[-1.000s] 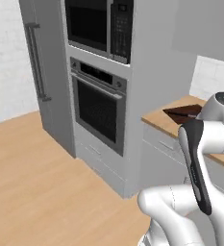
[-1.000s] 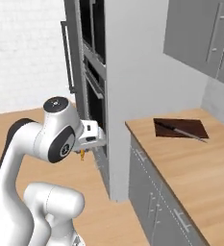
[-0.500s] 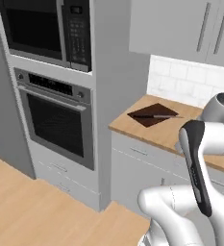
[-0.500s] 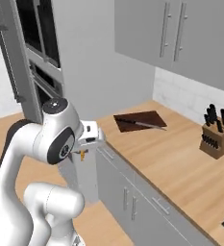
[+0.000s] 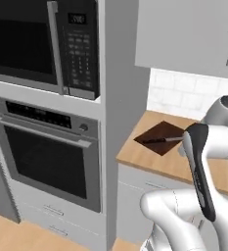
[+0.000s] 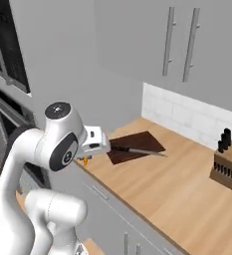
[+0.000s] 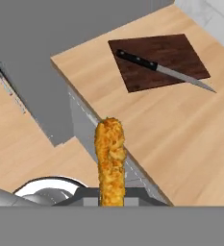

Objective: Pick up the knife from the drawer and place it on the cutting board. Then place the meat from the plate to the cutting board.

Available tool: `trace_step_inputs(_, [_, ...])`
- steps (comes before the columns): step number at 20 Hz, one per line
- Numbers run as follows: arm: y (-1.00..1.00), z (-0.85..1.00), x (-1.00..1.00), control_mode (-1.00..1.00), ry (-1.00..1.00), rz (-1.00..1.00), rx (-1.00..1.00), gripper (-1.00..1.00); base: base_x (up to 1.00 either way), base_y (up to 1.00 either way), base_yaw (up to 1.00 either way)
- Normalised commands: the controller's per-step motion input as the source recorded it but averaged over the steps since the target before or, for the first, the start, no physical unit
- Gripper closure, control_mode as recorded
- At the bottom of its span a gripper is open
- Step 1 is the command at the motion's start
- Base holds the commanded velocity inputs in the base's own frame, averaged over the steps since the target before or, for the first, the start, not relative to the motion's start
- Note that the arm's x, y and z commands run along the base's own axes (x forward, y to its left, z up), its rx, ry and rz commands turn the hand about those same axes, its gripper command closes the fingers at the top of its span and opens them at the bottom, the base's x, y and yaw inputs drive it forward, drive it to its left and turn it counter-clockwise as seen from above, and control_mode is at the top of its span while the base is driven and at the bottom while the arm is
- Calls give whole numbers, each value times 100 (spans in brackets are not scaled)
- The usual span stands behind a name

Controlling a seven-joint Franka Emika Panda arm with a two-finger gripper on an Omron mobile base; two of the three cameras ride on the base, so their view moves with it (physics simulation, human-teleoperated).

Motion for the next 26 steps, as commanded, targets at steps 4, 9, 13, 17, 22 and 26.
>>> trace_step_inputs(4, [0, 0, 0, 100, 0, 0, 0, 100, 39, 23, -57])
trace_step_inputs(9, [0, 0, 0, 100, 0, 0, 0, 100, 20, 26, -62])
trace_step_inputs(13, [0, 0, 0, 100, 0, 0, 0, 100, 18, 47, -59])
trace_step_inputs(17, [0, 0, 0, 100, 0, 0, 0, 100, 15, 73, -50])
trace_step_inputs(22, [0, 0, 0, 100, 0, 0, 0, 100, 24, 85, -37])
trace_step_inputs(26, [-9, -3, 73, -100, 12, -6, 18, 100, 21, 7, -5])
